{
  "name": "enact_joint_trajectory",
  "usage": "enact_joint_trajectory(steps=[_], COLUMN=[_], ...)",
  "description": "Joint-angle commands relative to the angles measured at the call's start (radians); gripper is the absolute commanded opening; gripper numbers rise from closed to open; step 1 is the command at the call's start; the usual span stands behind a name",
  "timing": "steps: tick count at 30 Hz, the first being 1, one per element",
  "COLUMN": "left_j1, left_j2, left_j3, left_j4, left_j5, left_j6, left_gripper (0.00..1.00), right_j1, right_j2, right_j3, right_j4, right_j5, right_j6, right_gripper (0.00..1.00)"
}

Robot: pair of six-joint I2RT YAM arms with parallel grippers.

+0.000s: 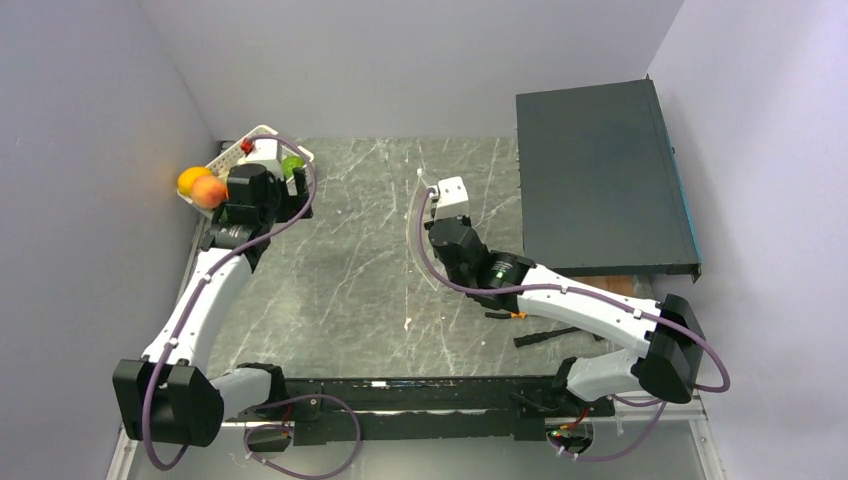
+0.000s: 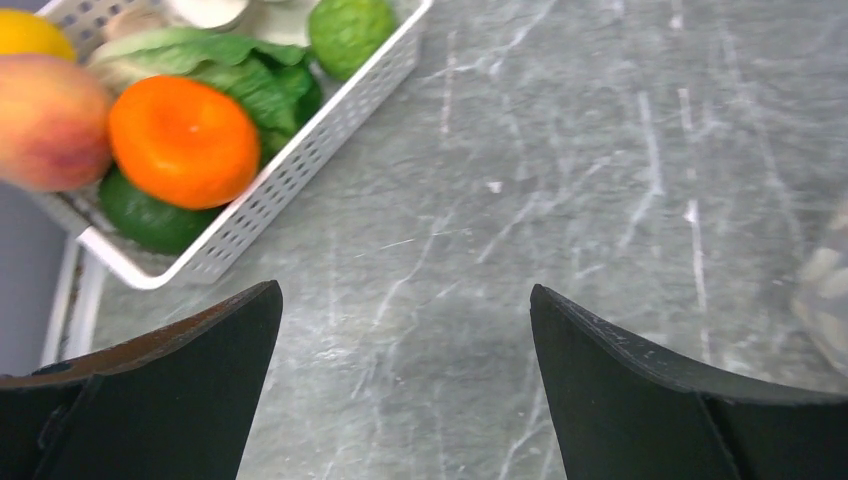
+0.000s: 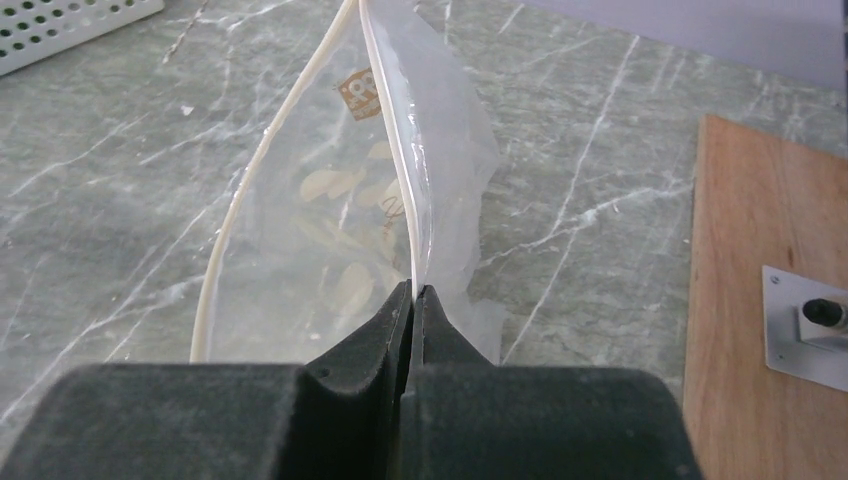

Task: Place the food in the zip-top bag and seal the zipper
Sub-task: Pick up the fake vegetable from the bin.

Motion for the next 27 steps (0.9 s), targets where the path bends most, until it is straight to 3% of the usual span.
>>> enact_joint_trajectory(steps=[1, 6, 9, 15, 19, 27], left_j1=[0.034, 0.197, 0.300, 0.362, 0.367, 0.419], left_j2=[0.020, 0.059, 0.087, 0.158, 0.176, 0.255], left_j3=[0.016, 0.031, 0.043, 0.000, -0.084, -0.103], left_j4=[0.009, -0.006, 0.019, 0.156, 0.323, 0.407], left_j5=[-0.176, -0.149, -0.063, -0.021, 0.046, 0.127], left_j6=[0.010, -0.173, -0.295, -0.486, -0.505, -0.493], left_gripper=[1.00, 1.00, 1.00, 1.00, 1.00, 0.99], right_j1=[0.003, 0.003, 0.002, 0.003, 0.002, 0.002], right_j2=[-0.022, -0.043, -0.056, -0.067, -0.053, -0.013], right_j3=[0.013, -0.007, -0.018, -0.029, -0.026, -0.027], right_j4=[0.032, 0.047, 0.055, 0.071, 0.068, 0.092], right_j5=[-0.081, -0.113, -0.109, -0.113, -0.101, -0.105], right_j6=[-0.009, -0.015, -0.014, -0.020, -0.023, -0.025], right_gripper=[0.00, 0.00, 0.00, 0.00, 0.00, 0.00])
